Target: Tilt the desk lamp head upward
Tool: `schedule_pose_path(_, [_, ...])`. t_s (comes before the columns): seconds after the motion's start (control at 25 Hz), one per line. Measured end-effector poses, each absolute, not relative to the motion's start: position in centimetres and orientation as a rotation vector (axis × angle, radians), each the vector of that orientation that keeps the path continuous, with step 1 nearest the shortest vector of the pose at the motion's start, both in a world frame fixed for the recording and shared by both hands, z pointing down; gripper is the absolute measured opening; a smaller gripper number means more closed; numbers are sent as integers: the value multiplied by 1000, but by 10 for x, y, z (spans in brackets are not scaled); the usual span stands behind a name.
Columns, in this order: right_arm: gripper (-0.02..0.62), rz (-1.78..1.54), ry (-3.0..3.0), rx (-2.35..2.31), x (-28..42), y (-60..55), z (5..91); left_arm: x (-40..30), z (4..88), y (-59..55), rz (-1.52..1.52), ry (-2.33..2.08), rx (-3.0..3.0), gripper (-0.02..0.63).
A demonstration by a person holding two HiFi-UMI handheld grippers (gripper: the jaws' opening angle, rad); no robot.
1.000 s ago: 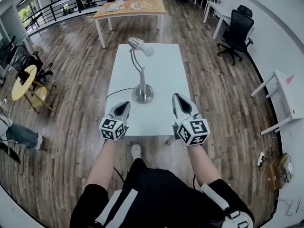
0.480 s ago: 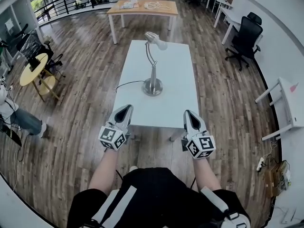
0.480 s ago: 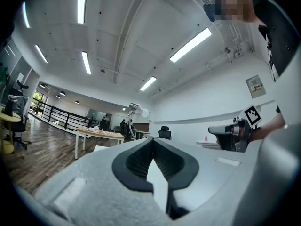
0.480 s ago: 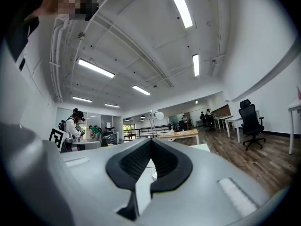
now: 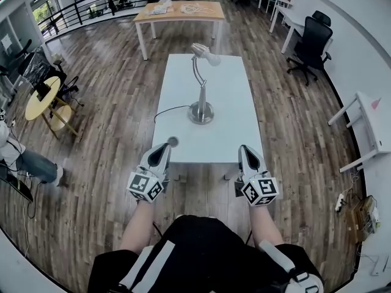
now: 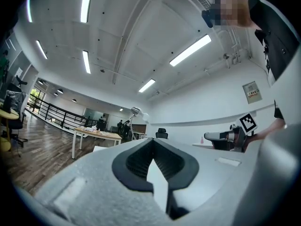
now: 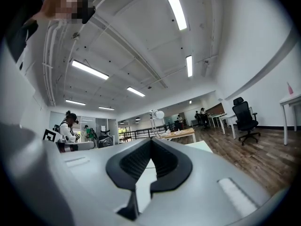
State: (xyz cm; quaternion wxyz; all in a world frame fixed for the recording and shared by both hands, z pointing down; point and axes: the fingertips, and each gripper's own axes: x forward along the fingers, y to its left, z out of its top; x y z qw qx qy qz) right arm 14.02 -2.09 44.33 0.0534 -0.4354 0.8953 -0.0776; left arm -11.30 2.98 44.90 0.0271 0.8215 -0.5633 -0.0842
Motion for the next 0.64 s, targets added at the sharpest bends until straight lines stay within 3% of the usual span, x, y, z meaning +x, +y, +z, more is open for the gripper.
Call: schedule_pose_path(0.64, [5, -218, 2709, -1345, 141, -18, 439, -116, 448, 29, -239, -1701, 2565, 0])
